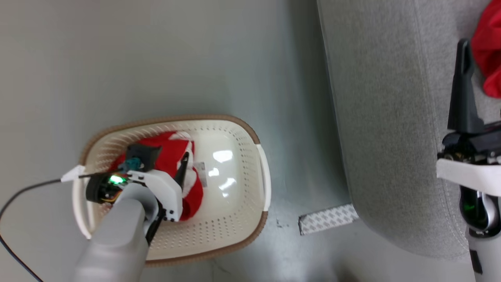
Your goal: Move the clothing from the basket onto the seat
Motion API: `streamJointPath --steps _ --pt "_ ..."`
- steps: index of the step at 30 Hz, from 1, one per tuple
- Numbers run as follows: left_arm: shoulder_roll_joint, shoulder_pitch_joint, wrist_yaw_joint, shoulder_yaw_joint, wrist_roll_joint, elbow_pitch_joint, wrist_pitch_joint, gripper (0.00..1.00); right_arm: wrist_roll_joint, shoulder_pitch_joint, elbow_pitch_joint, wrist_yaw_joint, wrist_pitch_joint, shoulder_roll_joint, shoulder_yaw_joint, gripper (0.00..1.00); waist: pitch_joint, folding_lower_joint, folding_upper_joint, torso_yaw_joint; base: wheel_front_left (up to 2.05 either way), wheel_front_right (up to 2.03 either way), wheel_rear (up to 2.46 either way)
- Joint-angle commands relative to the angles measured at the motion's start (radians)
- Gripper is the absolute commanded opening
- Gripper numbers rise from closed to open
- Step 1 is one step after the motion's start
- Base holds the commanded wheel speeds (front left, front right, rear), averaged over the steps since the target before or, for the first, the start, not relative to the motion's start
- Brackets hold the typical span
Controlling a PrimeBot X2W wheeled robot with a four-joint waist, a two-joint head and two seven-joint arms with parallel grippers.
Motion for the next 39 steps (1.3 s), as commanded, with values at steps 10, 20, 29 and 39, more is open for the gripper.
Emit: streamJointPath --steps 10,20,29,39 --pt "0.036 -0.132 0.002 -0.055 -0.026 0.134 0.063 1.0 -0.002 -0.054 -0.093 0.001 -0.003 0.038 -0.001 1.0 0.135 -0.0002 0.0 -0.077 0.0 0.0 0.0" --pt "0.078 -0.218 0.02 -0.067 -0.03 0.166 0.195 1.0 -0.002 -0.076 -0.162 0.001 -0.003 0.068 0.016 1.0 0.234 -0.0002 0.0 -0.127 0.0 0.0 0.0" --pt "0.086 -0.23 0.022 -0.094 -0.019 0.172 0.304 1.0 -0.016 -0.062 -0.179 0.001 -0.003 0.077 0.013 1.0 0.258 -0.0002 0.0 -0.134 0.0 0.0 0.0" --pt "0.085 -0.223 0.008 -0.122 -0.04 0.175 0.418 0.0 -0.058 -0.061 -0.177 0.001 -0.003 0.076 0.027 1.0 0.267 -0.0002 0.0 -0.108 0.06 0.06 0.06"
